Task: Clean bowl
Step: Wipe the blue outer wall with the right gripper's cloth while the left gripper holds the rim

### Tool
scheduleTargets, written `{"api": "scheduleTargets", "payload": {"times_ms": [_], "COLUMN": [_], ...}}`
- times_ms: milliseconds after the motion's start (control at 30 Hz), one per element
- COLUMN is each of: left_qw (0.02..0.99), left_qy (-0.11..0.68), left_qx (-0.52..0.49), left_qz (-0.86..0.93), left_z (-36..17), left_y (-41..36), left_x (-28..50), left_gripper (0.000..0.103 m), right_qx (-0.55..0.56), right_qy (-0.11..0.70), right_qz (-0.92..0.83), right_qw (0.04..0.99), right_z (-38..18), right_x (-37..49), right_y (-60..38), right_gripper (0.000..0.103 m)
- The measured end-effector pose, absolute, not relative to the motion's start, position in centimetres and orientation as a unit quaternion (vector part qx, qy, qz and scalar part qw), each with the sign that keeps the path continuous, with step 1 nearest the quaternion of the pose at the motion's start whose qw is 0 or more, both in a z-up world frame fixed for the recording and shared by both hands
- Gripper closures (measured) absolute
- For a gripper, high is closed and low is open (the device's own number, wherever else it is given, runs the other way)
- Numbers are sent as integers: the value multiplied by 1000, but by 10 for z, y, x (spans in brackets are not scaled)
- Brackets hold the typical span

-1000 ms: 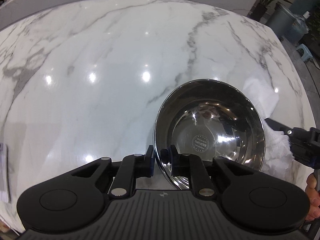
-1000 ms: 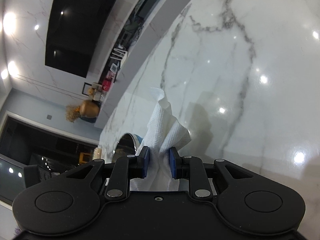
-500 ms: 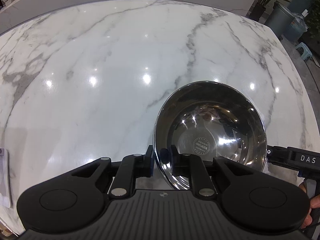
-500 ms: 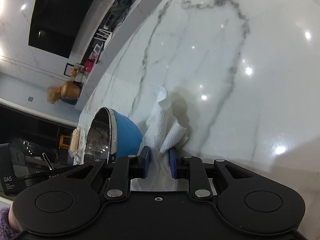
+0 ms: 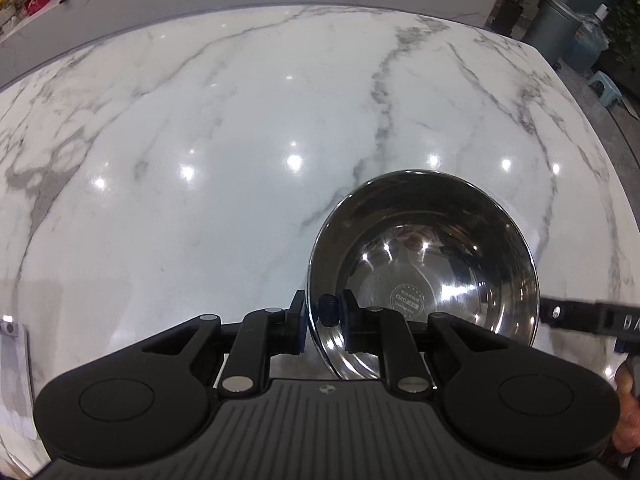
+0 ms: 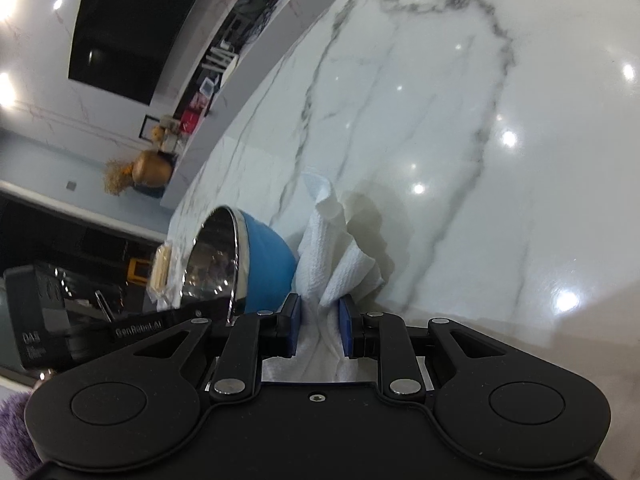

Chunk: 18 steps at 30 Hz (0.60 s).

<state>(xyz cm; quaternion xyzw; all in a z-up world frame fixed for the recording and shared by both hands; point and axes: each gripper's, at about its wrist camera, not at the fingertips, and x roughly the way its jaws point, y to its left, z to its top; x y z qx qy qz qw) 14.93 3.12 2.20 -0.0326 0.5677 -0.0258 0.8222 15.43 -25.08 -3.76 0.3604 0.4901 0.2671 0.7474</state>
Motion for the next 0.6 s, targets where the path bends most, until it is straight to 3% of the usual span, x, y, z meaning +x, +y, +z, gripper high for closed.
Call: {"api": "scheduleTargets", "payload": {"times_ms": [400, 600], "left_qw": [826, 834], "left_qy": [562, 551], "left_qx": [-27, -7], "left_qz": [-26, -32], "left_z": [22, 23], "left_y": [28, 22], "left_x": [151, 154], "left_gripper": [88, 88], "right_qx": [424, 403], "right_qy": [425, 446], "right_qz": [273, 262], "right_qw": [751, 755], "right_z": [-26, -28], "right_x": [157, 157], "right_y": [-273, -267], "right_gripper": [83, 83]}}
